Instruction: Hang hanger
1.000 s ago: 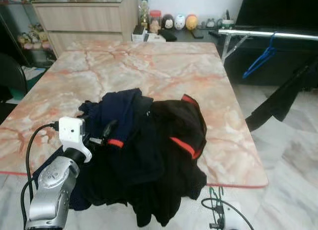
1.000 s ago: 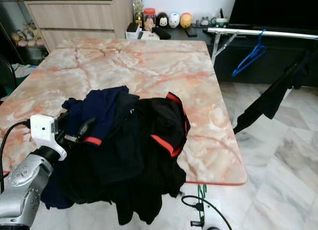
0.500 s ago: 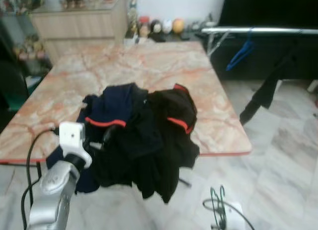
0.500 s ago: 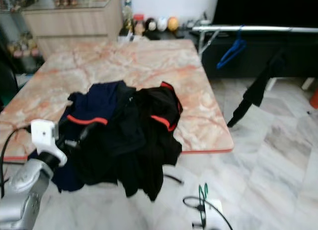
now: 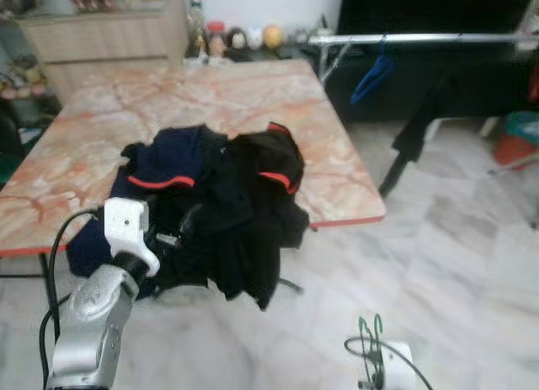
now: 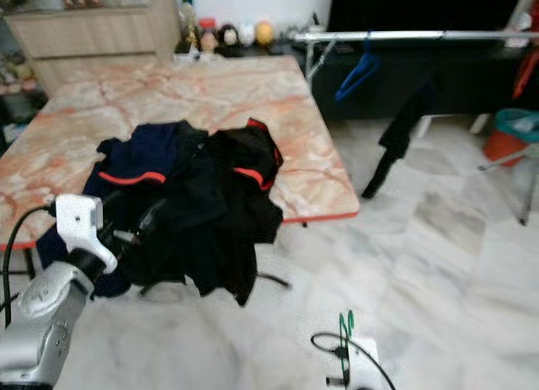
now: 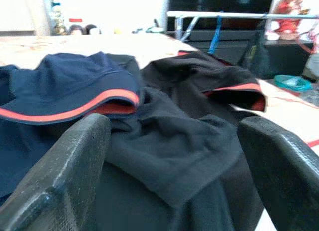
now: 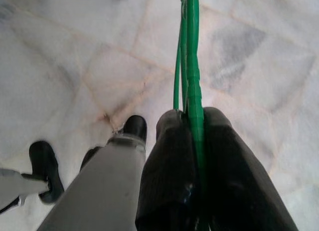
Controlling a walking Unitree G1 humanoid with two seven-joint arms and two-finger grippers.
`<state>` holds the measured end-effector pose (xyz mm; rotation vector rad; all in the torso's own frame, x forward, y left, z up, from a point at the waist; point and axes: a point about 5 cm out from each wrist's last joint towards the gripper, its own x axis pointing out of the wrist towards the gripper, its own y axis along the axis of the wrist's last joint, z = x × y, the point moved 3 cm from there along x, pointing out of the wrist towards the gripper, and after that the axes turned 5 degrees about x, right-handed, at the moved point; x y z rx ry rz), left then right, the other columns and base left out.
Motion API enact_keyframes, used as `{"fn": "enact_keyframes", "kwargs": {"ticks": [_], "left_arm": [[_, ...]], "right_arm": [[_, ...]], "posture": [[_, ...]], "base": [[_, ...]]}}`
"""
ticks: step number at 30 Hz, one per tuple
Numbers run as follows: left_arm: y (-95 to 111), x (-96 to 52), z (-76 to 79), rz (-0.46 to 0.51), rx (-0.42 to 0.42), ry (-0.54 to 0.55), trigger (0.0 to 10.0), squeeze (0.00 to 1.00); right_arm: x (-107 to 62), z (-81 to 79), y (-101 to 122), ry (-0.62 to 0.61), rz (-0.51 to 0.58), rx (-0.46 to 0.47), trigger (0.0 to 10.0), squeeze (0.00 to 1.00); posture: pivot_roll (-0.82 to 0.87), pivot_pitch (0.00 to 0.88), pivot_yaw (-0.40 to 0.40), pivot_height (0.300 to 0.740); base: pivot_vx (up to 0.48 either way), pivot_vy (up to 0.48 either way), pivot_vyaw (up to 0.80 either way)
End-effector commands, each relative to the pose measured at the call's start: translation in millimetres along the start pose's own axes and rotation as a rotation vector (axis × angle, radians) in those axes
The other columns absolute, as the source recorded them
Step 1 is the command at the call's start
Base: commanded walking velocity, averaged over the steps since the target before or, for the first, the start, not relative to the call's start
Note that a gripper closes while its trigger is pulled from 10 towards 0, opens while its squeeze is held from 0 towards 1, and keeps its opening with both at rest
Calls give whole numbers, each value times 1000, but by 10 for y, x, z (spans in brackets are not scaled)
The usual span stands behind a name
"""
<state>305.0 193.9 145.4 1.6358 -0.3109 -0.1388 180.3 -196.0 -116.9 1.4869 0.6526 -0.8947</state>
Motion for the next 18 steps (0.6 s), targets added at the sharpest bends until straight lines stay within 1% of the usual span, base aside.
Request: {"fn": "enact_keyframes", "kwargs": {"ticks": [1,18], "left_arm": [[12,12,20,7,-4,-9,10000,0],[-27,-2,41,-3,-10,-13,10000,0]], "right_arm": [[8,22,68,-4,20,6,10000,0],[10,29,79,-6,22,5,10000,0]], "posture": [[-62,0,-6,740],[-59,0,-11,740]], "base": [[-251,0,0],[-251,0,0]]}}
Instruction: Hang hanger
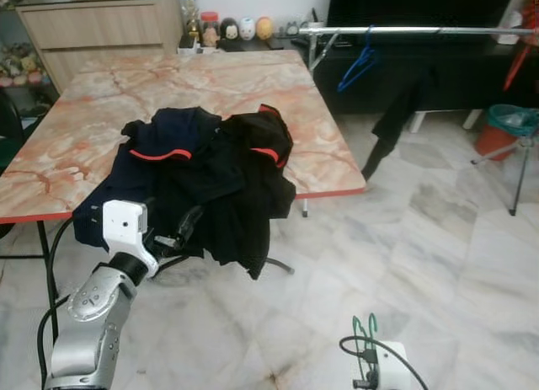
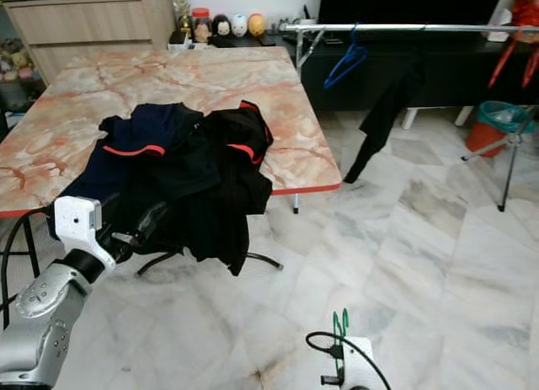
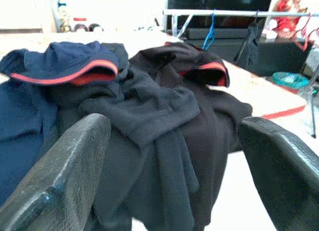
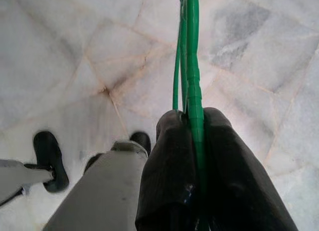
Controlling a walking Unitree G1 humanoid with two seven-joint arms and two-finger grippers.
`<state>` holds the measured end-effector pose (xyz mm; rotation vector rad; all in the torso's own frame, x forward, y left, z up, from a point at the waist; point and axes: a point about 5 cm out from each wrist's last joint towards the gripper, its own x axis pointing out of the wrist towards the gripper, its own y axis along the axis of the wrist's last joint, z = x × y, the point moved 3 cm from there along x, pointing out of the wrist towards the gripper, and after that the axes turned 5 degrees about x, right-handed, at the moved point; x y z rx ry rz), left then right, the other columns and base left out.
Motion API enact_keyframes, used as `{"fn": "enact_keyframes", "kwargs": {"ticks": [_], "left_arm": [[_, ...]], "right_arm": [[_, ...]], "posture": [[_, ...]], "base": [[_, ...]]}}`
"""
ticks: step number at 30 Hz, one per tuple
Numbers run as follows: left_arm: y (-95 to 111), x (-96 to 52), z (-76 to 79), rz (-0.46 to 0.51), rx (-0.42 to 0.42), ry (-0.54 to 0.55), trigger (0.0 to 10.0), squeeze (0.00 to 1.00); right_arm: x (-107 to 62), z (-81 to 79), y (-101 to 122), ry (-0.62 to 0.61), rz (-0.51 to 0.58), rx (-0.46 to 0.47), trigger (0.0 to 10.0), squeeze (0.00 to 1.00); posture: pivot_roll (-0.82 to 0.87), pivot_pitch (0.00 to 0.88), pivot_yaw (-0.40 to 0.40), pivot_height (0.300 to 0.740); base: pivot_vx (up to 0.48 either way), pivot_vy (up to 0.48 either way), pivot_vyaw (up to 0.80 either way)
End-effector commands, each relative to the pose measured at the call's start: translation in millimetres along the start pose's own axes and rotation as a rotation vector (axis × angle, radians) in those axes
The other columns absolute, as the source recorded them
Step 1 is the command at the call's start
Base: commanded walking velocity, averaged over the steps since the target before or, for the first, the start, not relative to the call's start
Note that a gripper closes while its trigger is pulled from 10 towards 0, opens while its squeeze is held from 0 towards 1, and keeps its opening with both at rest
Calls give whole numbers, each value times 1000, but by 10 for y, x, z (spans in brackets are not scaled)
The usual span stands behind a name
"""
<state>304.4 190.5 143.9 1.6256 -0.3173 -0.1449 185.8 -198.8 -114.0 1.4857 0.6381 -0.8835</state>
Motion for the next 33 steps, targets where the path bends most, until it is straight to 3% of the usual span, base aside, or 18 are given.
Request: {"fn": "enact_keyframes", "kwargs": {"ticks": [1,10,12,13,15,17,19,21,24,28,33], "left_arm": [[-41,-11,14,-16,-2,-13,10000,0],[-127,-38,-2,-47,0,-4,10000,0],[-421,-103,-124,-165,18,50,10000,0],[-460,-117,-140,-180,19,57,10000,0],[-765,-266,-228,-294,-5,91,10000,0],[-896,-346,-249,-344,-6,96,10000,0],[-1317,-622,-319,-515,-60,163,10000,0],[-1465,-742,-348,-572,-92,209,10000,0],[-1621,-854,-311,-636,-117,219,10000,0],[-1812,-959,-222,-727,-91,188,10000,0],[-1776,-843,-203,-687,-67,141,10000,0]], "right_arm": [[1,10,14,-3,5,7,10000,0],[1,13,15,-3,5,4,10000,0],[2,9,16,-3,4,0,10000,0],[2,9,17,-3,4,0,10000,0],[2,10,18,-5,5,0,10000,0],[2,12,19,-7,6,-2,10000,0],[2,17,15,-11,5,-3,10000,0],[1,16,10,-11,3,-2,10000,0],[0,17,3,-10,1,-5,10000,0],[0,20,-8,-7,-11,-45,10000,0],[1,4,21,16,6,-84,10000,0]], "posture": [[-59,0,-11,740],[-57,0,-14,740],[-59,0,-10,740],[-59,0,-10,740],[-59,0,-10,740],[-59,0,-10,740],[-63,0,-6,740],[-66,0,-8,740],[-66,0,-10,740],[-70,0,-11,740],[-69,0,-12,740]], "base": [[-247,0,0],[-137,0,0],[0,0,0],[0,0,0],[0,0,0],[0,0,0],[0,0,0],[0,0,0],[0,0,0],[0,0,0],[0,0,0]]}}
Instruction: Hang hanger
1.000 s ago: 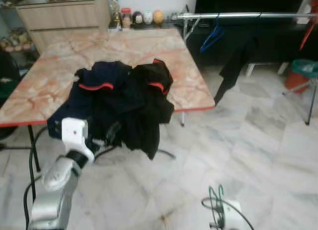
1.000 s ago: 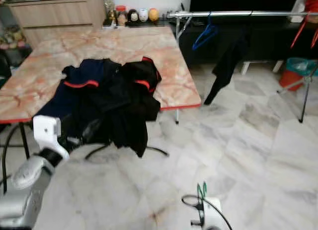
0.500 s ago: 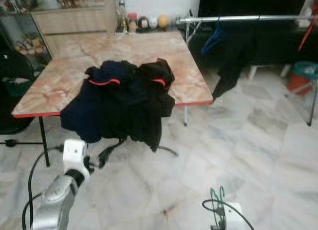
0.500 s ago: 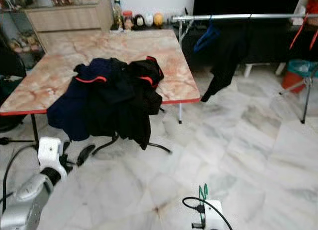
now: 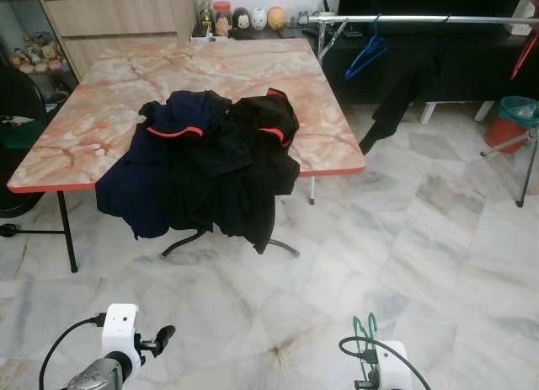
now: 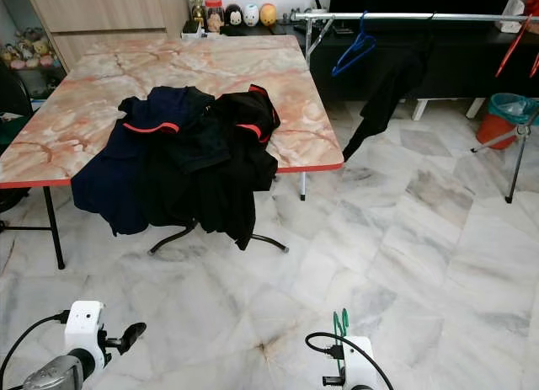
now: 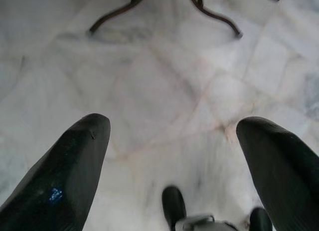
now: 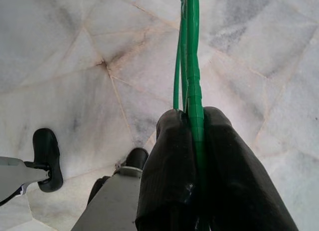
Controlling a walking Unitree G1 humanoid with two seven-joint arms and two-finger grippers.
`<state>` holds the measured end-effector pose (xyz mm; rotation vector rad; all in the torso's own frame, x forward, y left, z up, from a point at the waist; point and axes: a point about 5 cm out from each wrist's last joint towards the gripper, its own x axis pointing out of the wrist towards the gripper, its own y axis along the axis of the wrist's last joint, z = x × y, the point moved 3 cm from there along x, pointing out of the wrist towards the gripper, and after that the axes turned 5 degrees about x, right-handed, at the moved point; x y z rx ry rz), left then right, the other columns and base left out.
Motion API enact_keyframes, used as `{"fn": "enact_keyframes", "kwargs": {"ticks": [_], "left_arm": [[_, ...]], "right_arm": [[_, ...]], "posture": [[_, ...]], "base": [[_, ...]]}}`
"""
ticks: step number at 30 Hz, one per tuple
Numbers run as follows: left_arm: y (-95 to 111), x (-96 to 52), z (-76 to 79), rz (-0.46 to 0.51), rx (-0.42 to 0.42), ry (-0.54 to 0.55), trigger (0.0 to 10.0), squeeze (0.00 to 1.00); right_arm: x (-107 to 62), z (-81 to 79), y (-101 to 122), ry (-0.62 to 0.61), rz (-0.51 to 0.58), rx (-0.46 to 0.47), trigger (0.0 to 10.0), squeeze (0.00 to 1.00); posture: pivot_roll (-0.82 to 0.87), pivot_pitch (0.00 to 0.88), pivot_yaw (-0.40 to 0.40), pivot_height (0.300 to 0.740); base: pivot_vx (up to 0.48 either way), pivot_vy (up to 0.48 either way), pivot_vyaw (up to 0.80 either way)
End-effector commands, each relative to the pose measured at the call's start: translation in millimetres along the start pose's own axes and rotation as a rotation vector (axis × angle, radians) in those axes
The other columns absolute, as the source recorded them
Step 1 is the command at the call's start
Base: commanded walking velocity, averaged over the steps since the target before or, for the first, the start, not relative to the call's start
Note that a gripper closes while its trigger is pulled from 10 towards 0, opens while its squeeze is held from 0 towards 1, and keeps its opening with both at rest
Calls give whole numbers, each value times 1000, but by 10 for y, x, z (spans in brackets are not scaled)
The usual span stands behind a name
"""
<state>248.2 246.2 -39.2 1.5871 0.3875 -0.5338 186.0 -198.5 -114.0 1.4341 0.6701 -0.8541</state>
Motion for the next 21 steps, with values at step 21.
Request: {"fn": "enact_keyframes", "kwargs": {"ticks": [21], "left_arm": [[659,147,77,227,266,-107,10000,0]], "right_arm": [[-124,122,1398,266,399,-444,10000,0]], "posture": [[-74,0,-23,740]], "base": [[0,0,0]]}}
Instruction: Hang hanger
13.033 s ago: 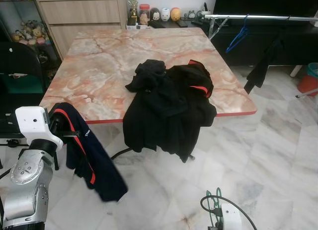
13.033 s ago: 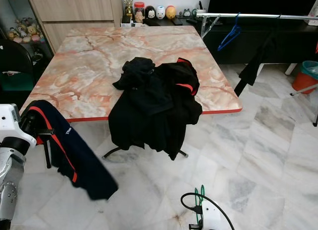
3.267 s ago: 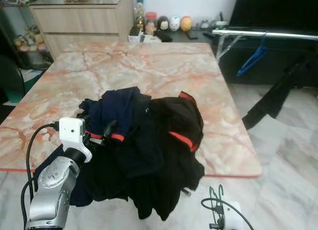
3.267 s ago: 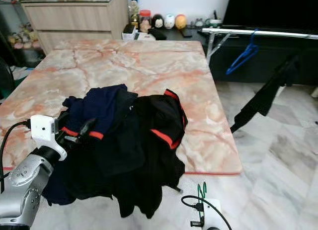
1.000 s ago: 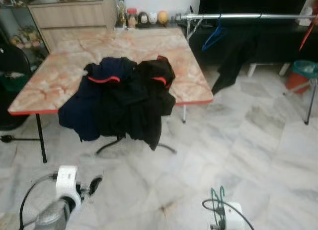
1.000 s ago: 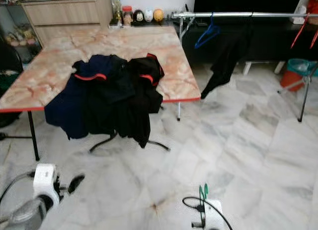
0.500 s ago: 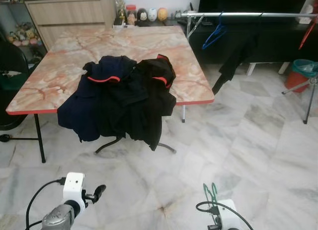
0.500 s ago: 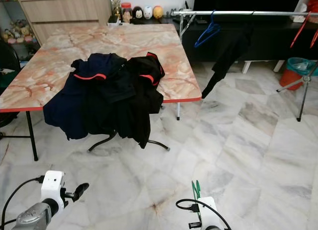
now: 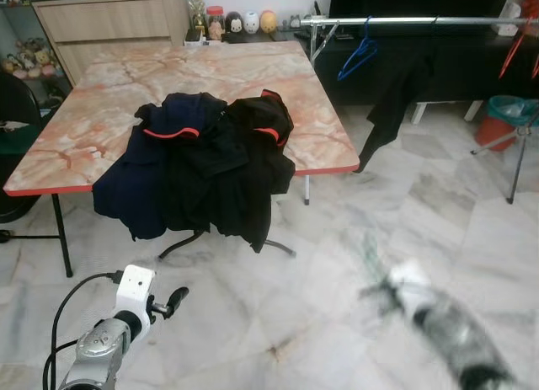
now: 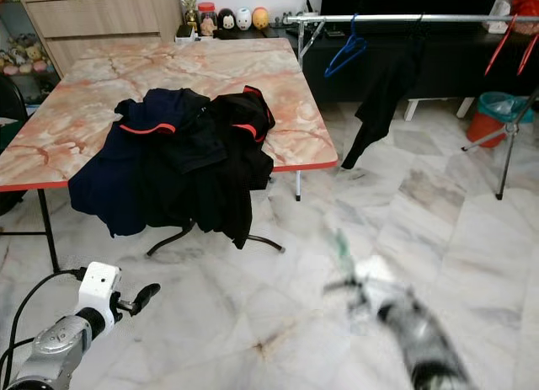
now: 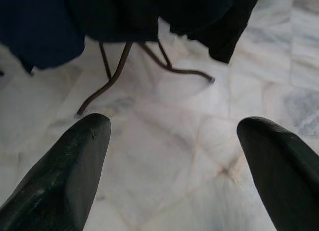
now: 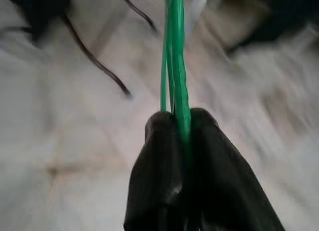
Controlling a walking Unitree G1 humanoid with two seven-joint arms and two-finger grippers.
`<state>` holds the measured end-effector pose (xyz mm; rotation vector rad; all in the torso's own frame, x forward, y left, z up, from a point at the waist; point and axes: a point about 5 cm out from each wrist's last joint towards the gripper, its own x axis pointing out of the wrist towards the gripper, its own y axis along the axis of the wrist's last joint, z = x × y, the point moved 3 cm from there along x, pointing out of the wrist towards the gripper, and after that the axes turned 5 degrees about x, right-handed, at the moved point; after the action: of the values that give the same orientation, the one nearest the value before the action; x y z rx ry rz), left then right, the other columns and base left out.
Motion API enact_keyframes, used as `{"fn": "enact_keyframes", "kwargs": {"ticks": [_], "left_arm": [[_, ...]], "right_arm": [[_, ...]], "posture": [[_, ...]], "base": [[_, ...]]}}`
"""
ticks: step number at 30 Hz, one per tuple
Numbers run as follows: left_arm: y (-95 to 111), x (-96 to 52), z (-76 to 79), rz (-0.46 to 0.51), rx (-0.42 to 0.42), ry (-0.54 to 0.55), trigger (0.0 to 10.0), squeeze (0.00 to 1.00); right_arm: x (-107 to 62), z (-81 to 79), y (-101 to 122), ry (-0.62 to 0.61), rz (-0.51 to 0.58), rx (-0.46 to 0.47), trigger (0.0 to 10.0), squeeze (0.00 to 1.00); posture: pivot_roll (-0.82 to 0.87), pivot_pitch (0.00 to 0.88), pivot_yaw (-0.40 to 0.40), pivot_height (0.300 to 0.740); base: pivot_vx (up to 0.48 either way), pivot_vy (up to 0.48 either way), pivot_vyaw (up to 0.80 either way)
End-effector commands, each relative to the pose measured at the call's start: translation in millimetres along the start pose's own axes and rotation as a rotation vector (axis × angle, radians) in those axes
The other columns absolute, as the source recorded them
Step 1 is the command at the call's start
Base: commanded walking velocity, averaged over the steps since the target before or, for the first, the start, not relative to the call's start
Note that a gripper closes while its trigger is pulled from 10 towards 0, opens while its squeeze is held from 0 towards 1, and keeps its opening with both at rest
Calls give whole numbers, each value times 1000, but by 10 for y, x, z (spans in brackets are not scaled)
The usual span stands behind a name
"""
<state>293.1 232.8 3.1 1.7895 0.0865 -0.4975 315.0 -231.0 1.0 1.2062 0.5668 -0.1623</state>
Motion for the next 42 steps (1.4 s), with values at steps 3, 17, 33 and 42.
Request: {"fn": "enact_keyframes", "kwargs": {"ticks": [3,17,33,42], "left_arm": [[78,8,-38,25,43,-12,10000,0],[345,-81,225,130,315,-329,10000,0],[1097,-343,441,306,397,-638,10000,0],[1464,-414,536,395,343,-669,10000,0]], "right_arm": [[-24,-336,-191,169,-43,19,10000,0],[-375,-769,-240,863,-84,38,10000,0],[-985,-570,449,1123,189,-50,10000,0],[-1054,-625,383,1113,129,-90,10000,0]], "posture": [[-74,0,-23,740],[-74,0,-25,740],[-76,0,-32,740],[-64,0,-39,740]], "base": [[0,0,0],[0,0,0],[0,0,0],[0,0,0]]}}
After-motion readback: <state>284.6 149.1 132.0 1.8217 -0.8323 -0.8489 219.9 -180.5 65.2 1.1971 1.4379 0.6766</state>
